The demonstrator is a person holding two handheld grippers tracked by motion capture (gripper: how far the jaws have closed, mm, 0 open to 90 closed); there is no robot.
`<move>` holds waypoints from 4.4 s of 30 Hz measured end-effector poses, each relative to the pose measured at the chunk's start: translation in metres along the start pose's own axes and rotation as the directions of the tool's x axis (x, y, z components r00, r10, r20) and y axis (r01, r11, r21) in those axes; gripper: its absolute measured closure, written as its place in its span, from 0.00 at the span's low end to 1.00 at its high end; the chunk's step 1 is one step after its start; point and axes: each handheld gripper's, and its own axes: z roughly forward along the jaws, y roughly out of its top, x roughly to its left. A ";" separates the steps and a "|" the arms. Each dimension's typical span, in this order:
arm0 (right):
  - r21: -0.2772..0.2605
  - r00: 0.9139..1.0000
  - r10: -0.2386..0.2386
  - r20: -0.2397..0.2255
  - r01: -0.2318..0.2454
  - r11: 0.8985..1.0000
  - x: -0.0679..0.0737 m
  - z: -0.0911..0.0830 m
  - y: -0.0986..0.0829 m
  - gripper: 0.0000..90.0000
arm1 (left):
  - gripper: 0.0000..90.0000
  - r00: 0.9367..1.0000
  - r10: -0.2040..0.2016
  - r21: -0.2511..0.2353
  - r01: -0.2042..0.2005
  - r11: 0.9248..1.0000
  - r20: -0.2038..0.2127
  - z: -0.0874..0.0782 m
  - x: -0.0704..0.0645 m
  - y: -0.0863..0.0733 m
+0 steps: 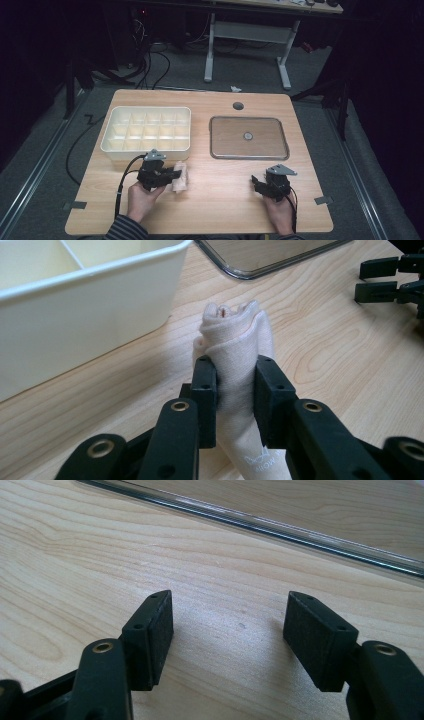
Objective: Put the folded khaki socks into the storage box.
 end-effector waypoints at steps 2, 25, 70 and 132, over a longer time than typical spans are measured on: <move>0.000 1.000 0.000 0.000 0.000 1.000 0.000 0.000 0.000 0.41 | 0.82 1.000 -0.004 0.000 0.004 1.000 -0.002 -0.002 0.001 -0.001; -0.002 1.000 0.002 0.004 -0.002 1.000 0.000 0.000 0.000 0.42 | 0.82 1.000 -0.014 -0.024 0.013 1.000 -0.027 -0.022 0.009 -0.003; -0.001 1.000 0.002 -0.001 -0.002 1.000 0.000 0.000 0.000 0.41 | 0.82 0.993 -0.098 -0.074 0.094 0.993 -0.062 -0.056 0.036 -0.011; -0.001 1.000 0.002 -0.001 -0.002 1.000 0.000 0.000 0.000 0.41 | 0.82 0.988 -0.132 -0.139 0.120 0.983 -0.076 -0.085 0.063 0.021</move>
